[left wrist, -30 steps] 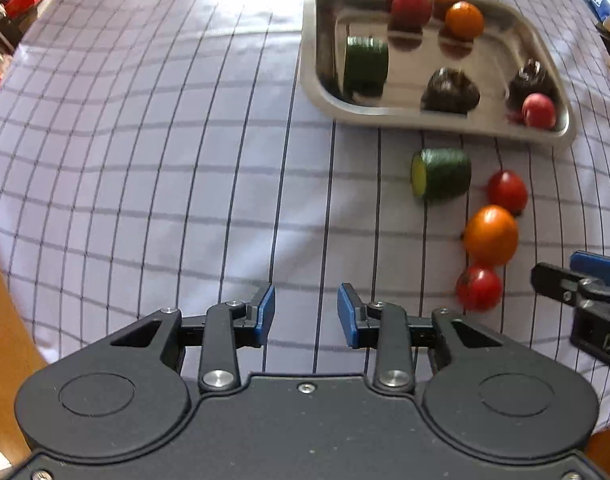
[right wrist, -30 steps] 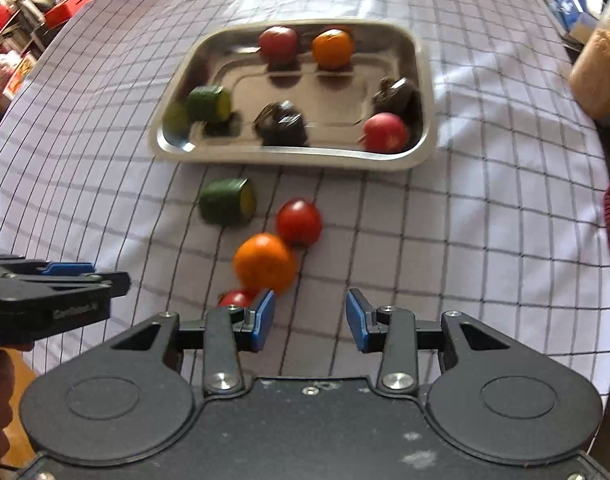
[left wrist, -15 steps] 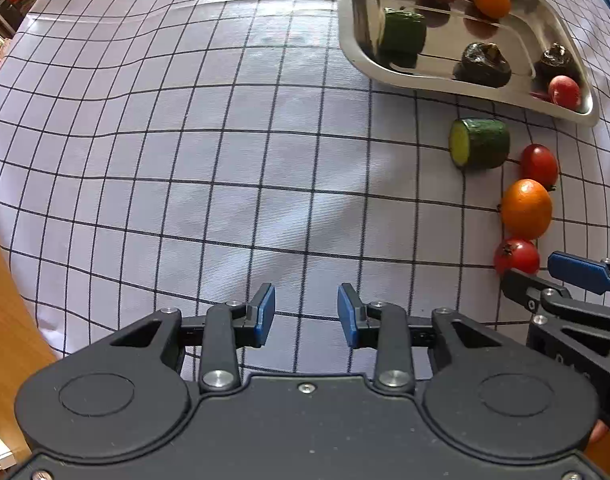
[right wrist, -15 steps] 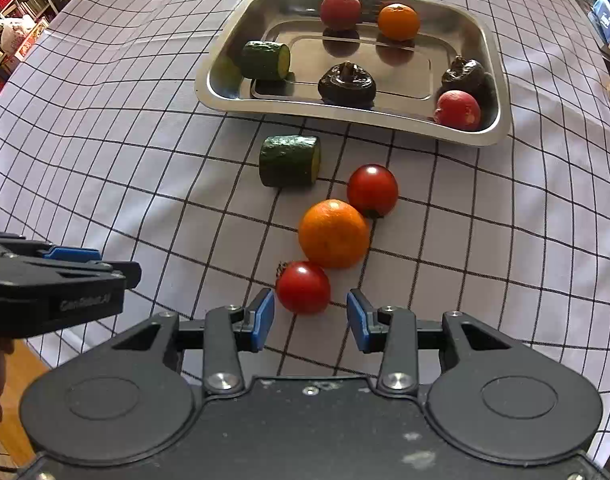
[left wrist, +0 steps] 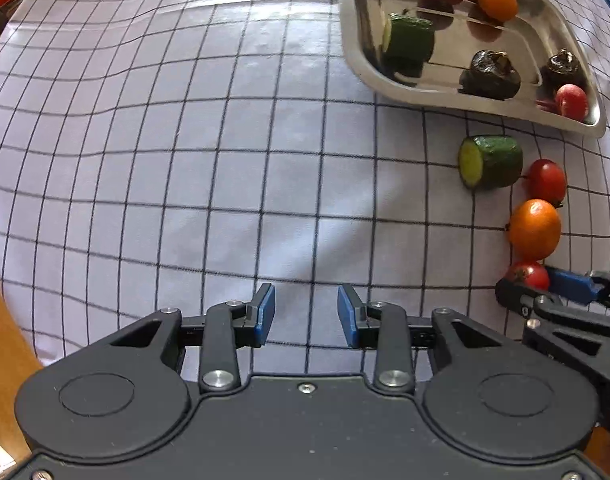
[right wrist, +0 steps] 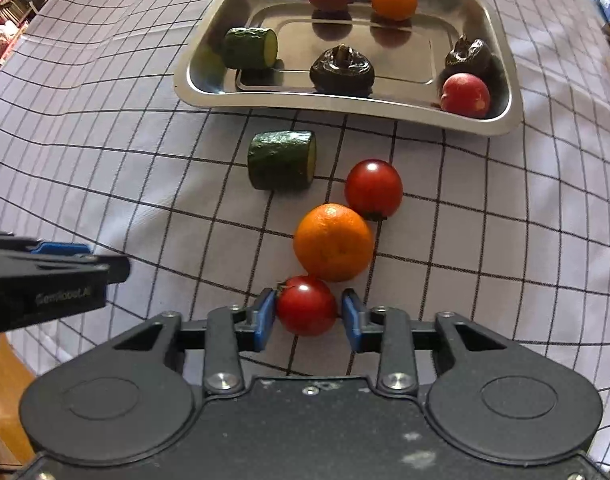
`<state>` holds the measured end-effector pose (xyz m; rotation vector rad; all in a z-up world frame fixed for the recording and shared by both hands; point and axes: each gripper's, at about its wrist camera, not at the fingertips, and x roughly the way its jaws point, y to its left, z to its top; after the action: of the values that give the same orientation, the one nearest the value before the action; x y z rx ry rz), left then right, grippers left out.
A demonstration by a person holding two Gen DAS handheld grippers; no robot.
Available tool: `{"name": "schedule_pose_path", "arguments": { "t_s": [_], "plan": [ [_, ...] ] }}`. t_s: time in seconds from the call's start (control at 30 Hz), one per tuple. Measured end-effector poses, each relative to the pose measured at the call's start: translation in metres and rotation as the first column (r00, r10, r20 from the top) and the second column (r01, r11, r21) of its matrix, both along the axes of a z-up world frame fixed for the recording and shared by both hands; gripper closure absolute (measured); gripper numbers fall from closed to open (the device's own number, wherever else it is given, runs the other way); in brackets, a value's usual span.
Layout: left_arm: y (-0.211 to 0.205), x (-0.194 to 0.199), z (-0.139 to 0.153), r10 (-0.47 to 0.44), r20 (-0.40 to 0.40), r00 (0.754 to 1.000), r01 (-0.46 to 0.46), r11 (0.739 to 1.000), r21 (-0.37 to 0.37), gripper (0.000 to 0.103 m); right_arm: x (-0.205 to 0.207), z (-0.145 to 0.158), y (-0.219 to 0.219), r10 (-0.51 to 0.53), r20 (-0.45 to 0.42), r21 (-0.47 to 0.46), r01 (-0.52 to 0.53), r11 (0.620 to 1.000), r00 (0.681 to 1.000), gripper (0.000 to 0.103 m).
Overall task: Organize fruits
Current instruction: 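Withdraw both grippers from the tray toward the remaining tomatoes and cucumber, then grasp a red tomato with the right gripper while the left grasps the second cucumber piece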
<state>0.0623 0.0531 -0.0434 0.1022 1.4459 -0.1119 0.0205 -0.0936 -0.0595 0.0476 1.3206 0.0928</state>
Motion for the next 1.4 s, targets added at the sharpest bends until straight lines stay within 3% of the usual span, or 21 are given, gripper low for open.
{"name": "schedule_pose_path", "arguments": {
  "t_s": [0.3,0.67,0.87,0.97,1.4],
  "plan": [
    [-0.023,0.022,0.012,-0.056,0.018,0.998,0.057,0.997,-0.057,0.059,-0.003,0.011,-0.021,-0.031,-0.009,-0.029,0.031,0.999,0.999,0.07],
    [-0.069,0.048,0.026,-0.114,0.064,0.991,0.122,0.984,-0.129,0.059,-0.005,0.025,-0.068,-0.165,0.022,-0.03,0.166,0.986,0.986,0.07],
    [-0.089,0.057,0.035,-0.125,0.126,0.984,0.148,0.97,-0.195,0.057,-0.003,0.026,-0.088,-0.205,0.02,-0.025,0.205,0.978,0.979,0.07],
    [-0.095,0.058,0.034,-0.138,0.138,0.981,0.163,0.968,-0.188,0.052,-0.004,0.027,-0.094,-0.212,0.019,-0.018,0.212,0.977,0.977,0.07],
    [-0.099,0.059,0.016,-0.15,0.111,0.982,0.168,0.971,-0.172,0.052,0.01,0.018,-0.094,-0.201,0.005,0.01,0.201,0.979,0.979,0.07]
  ]
}}
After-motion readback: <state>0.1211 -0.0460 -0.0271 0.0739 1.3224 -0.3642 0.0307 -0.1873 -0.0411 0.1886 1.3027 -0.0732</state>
